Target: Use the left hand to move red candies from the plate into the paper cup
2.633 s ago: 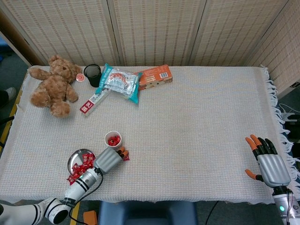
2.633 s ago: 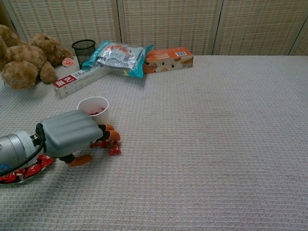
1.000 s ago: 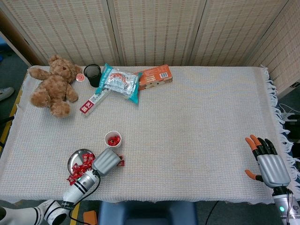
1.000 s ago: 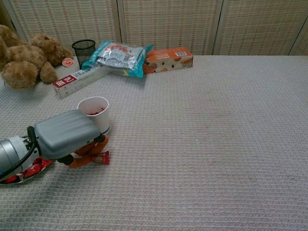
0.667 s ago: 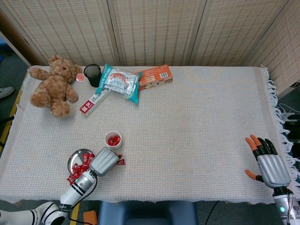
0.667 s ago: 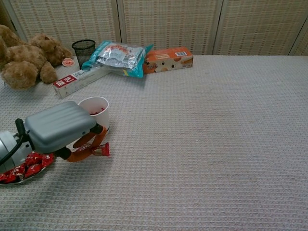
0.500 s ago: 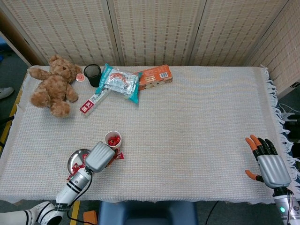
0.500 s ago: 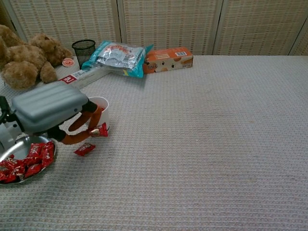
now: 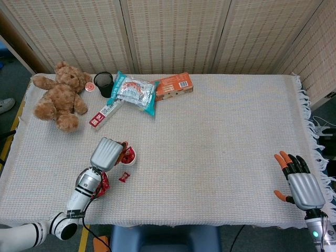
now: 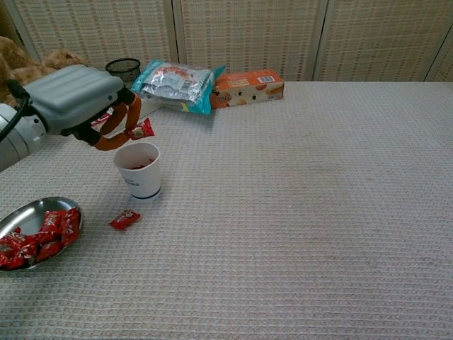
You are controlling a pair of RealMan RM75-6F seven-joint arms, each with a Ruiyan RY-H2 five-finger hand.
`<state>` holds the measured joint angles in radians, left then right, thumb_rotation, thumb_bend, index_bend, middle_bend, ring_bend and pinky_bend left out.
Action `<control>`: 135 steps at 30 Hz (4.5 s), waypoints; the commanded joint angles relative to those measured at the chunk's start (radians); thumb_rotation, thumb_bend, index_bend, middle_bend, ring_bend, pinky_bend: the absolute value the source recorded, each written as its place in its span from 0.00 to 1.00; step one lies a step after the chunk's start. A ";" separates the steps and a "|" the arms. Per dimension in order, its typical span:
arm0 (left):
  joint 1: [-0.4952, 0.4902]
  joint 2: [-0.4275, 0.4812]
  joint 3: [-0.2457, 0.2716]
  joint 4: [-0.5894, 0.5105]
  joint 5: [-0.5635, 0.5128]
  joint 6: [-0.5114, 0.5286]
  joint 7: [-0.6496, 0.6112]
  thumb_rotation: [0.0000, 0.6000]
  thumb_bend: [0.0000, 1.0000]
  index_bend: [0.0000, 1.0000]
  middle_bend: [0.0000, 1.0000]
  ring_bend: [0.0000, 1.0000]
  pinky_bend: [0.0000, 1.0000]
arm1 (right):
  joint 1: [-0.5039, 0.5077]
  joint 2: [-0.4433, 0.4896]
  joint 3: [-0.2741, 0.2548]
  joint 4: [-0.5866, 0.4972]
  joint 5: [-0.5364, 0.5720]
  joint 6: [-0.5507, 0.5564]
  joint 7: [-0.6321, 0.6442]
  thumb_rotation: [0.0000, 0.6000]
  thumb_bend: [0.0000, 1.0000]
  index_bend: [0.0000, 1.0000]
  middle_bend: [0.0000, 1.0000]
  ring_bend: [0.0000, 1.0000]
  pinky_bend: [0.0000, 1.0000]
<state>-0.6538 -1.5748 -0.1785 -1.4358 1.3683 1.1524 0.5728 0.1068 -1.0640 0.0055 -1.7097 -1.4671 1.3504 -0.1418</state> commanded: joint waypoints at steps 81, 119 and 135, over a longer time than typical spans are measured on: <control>0.195 -0.049 0.226 0.133 0.307 0.200 -0.109 1.00 0.44 0.49 0.52 0.85 1.00 | -0.006 0.006 -0.004 -0.003 -0.013 0.010 0.008 1.00 0.08 0.00 0.00 0.00 0.00; 0.100 -0.001 0.084 -0.007 0.180 0.125 -0.057 1.00 0.45 0.17 0.29 0.85 1.00 | -0.005 0.005 -0.005 -0.003 -0.013 0.008 0.005 1.00 0.08 0.00 0.00 0.00 0.00; 0.500 0.054 0.371 0.112 0.297 0.461 -0.215 1.00 0.41 0.09 0.24 0.85 1.00 | 0.002 -0.005 -0.015 -0.006 -0.033 -0.003 -0.010 1.00 0.08 0.00 0.00 0.00 0.00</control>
<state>-0.1898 -1.4962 0.1821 -1.3672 1.6606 1.5823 0.3744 0.1084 -1.0694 -0.0093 -1.7160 -1.5003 1.3473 -0.1518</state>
